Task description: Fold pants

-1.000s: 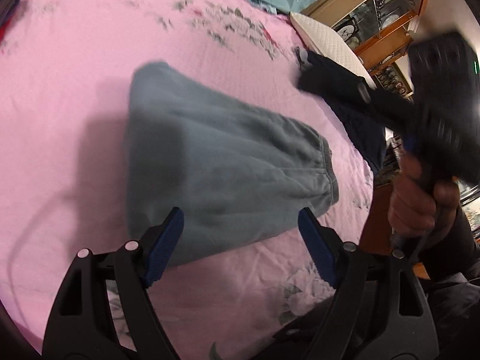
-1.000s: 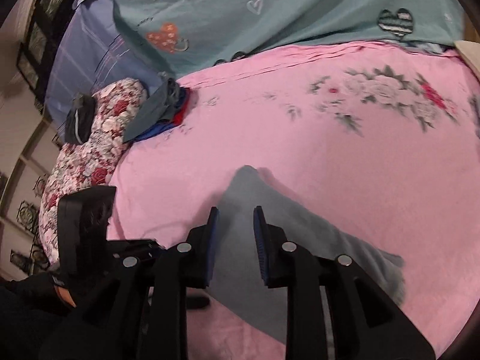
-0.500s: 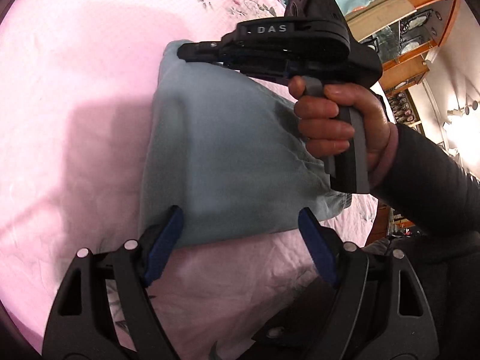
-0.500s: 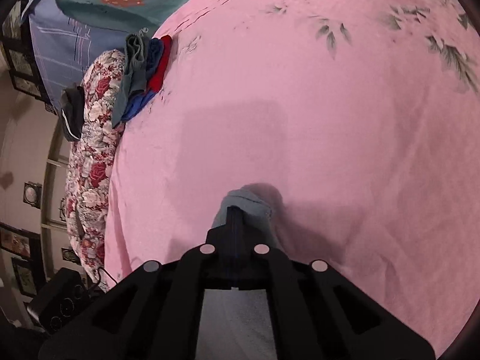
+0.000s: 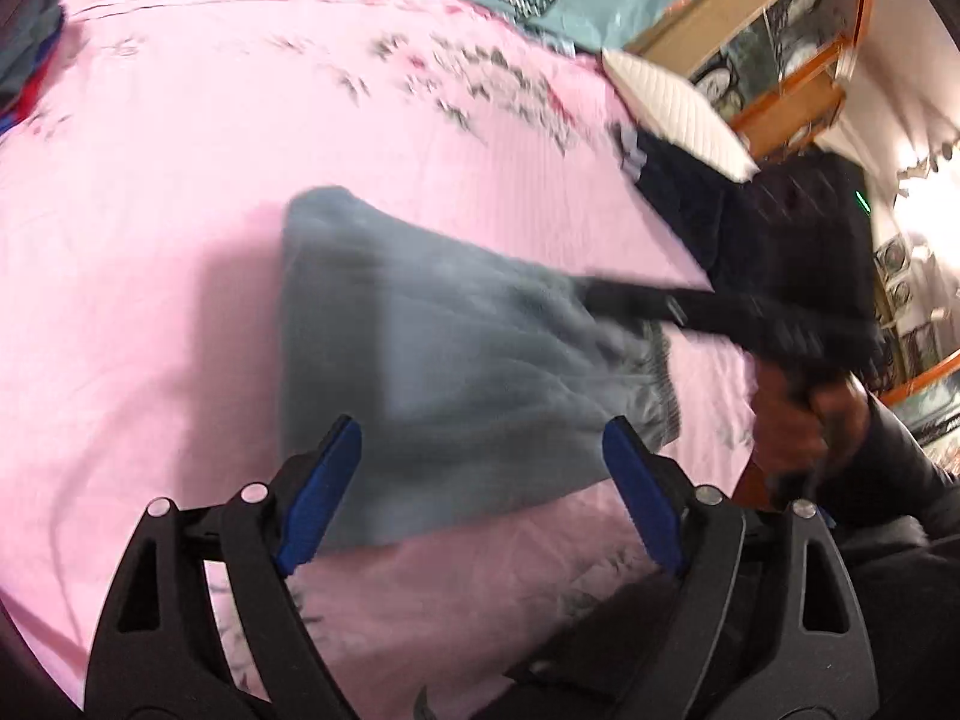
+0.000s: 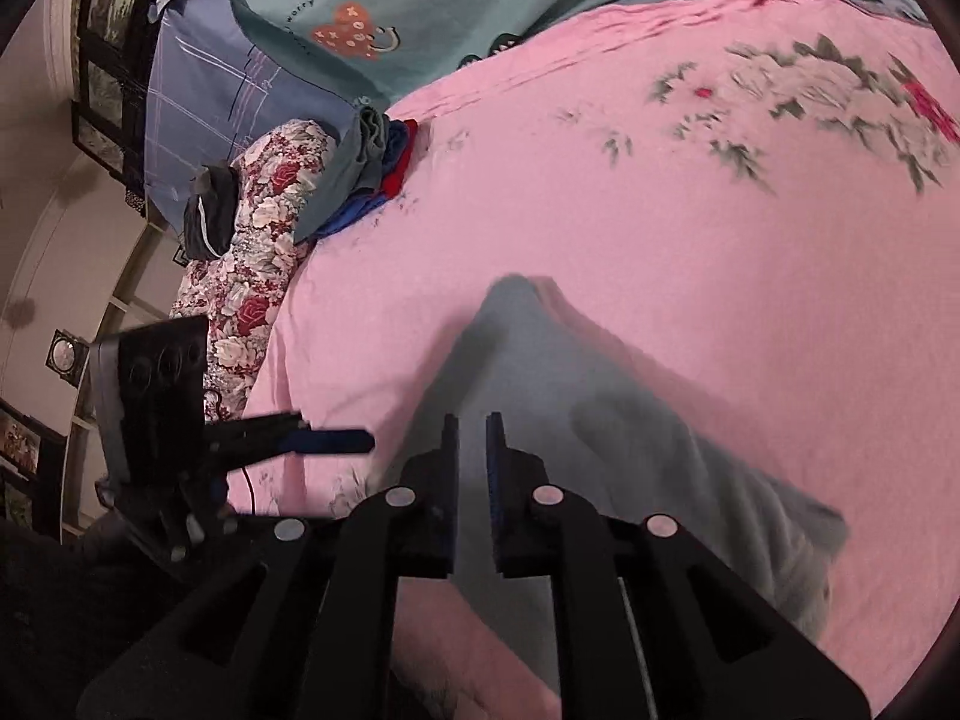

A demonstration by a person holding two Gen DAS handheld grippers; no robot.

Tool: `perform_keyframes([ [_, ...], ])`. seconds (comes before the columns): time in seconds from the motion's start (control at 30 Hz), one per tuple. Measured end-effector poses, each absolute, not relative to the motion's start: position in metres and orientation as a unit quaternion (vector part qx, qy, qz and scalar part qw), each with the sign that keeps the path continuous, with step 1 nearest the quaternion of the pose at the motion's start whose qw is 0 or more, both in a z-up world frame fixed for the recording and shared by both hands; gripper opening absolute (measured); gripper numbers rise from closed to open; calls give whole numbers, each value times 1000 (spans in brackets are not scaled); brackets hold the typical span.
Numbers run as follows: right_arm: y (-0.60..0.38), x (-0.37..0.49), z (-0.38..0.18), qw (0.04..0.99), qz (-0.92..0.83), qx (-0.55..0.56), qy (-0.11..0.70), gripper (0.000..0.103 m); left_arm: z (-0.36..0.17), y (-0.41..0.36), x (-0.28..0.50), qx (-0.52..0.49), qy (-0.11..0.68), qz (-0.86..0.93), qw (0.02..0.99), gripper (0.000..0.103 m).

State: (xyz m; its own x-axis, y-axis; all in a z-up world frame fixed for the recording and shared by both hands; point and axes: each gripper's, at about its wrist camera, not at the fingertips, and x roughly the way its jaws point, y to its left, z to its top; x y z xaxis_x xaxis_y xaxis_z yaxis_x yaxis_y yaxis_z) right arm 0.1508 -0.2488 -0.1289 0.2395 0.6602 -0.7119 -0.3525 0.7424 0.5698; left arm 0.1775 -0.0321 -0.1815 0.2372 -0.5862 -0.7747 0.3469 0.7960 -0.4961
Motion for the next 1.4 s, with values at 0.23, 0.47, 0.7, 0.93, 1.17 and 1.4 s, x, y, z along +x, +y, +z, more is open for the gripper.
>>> perform_keyframes([
  [0.23,-292,114,-194,777,240,196,549,0,-223,-54,180,-55,574,-290,764,87],
  [0.47,-302,92,-147,815,225,199,495,38,-190,-68,172,-26,570,-275,774,87],
  [0.7,-353,71,-138,827,189,252,466,46,-169,-128,166,9,540,-306,784,87],
  [0.93,-368,80,-143,837,172,214,473,48,-214,-192,174,67,580,-252,772,87],
  [1.17,-352,105,-152,843,203,149,475,56,-219,-202,170,90,577,-222,781,91],
  [1.4,-346,130,-169,835,214,112,495,56,-219,-206,170,95,578,-206,784,91],
])
